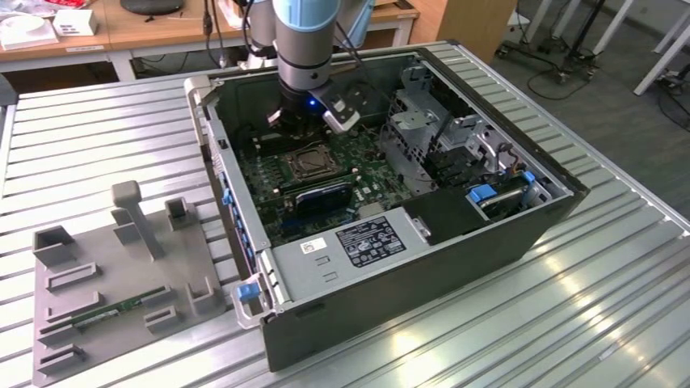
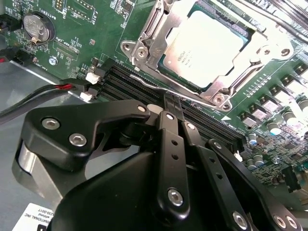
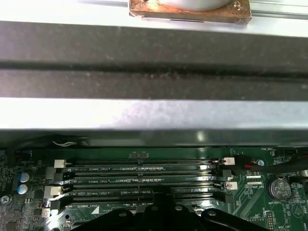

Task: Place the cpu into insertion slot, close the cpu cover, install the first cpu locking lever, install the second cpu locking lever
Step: 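Install the first cpu locking lever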

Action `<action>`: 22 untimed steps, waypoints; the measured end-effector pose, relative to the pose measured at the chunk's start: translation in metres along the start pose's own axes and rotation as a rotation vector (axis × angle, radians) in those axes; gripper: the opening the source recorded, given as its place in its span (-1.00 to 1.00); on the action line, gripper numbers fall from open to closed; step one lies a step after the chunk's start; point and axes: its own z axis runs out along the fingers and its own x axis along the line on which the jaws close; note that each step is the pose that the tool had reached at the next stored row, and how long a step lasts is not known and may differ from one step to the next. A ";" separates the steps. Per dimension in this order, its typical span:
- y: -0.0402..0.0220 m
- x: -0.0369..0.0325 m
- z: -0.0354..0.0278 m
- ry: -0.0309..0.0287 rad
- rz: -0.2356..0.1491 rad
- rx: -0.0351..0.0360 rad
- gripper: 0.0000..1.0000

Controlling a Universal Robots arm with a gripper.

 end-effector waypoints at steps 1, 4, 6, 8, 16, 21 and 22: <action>-0.0001 -0.0002 0.0000 0.0000 0.000 0.0000 -0.79; -0.0002 -0.0002 0.0000 -0.0001 0.000 0.0000 -0.79; -0.0005 -0.0002 0.0003 -0.0001 0.000 -0.0008 -0.79; -0.0006 -0.0002 0.0003 0.0000 0.000 -0.0022 -0.79; -0.0005 -0.0003 -0.0011 0.0001 0.000 -0.0032 -0.79; 0.0004 -0.0006 -0.0043 0.0000 0.000 -0.0034 -0.79; 0.0004 -0.0006 -0.0045 -0.0004 0.000 -0.0035 -0.79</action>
